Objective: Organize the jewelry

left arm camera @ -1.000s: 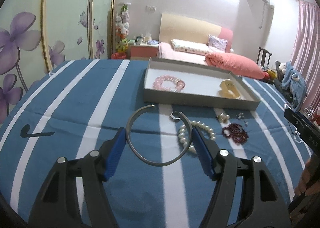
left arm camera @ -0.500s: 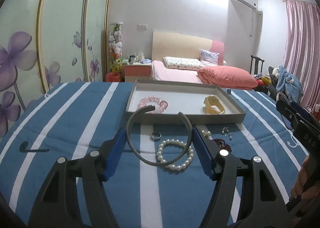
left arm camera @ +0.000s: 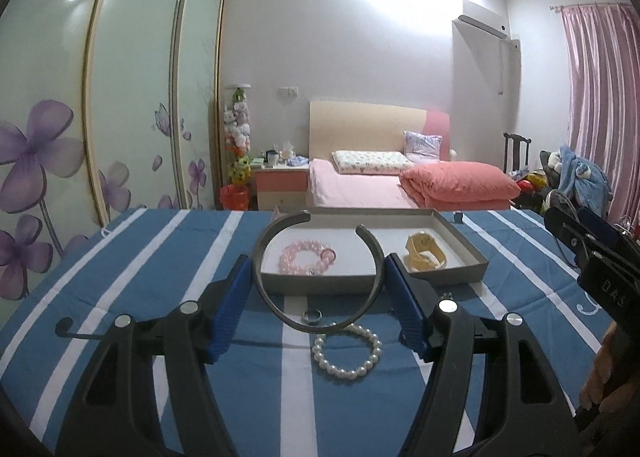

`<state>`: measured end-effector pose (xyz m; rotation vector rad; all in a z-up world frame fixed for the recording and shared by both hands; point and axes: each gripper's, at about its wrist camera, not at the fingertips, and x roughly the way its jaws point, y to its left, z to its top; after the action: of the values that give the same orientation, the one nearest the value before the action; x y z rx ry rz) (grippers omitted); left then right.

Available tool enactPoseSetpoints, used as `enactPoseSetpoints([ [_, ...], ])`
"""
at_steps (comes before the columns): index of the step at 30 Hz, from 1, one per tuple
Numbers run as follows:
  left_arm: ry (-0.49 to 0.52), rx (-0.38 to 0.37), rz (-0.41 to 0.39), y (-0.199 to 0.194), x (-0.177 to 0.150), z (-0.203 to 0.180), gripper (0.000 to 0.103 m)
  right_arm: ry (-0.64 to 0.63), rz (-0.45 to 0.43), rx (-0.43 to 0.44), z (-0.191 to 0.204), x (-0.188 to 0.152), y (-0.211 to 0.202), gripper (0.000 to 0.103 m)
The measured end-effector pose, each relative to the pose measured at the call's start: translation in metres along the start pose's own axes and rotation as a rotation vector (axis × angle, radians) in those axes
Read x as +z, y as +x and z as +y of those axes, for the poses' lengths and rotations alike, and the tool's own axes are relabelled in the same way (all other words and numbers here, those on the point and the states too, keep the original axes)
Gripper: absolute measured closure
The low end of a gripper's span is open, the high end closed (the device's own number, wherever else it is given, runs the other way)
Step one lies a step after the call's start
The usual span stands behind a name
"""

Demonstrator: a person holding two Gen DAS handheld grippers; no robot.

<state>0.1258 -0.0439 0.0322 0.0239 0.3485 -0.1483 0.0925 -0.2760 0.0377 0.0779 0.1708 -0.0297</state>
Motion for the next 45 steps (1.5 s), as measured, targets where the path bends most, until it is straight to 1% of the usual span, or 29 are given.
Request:
enactPoseSetpoints([
  [6,0.007,0.043,-0.037,-0.008,0.005,0.001,0.038,0.002,-0.026,-0.001,0.001,0.003,-0.004,0.033],
  [12,0.010,0.063,-0.062,-0.015,0.008,0.002,0.038,-0.004,-0.048,0.006,0.002,0.007,-0.008,0.033],
  [25,0.003,0.064,-0.081,-0.017,0.013,0.004,0.038,0.003,-0.069,0.009,0.002,0.008,-0.004,0.033],
  [35,-0.003,0.066,-0.080,-0.006,0.020,0.003,0.038,-0.009,-0.091,0.011,0.007,0.013,0.002,0.033],
  [45,0.009,0.071,-0.098,0.004,0.029,0.000,0.038,-0.013,-0.110,0.015,0.010,0.020,0.009,0.033],
])
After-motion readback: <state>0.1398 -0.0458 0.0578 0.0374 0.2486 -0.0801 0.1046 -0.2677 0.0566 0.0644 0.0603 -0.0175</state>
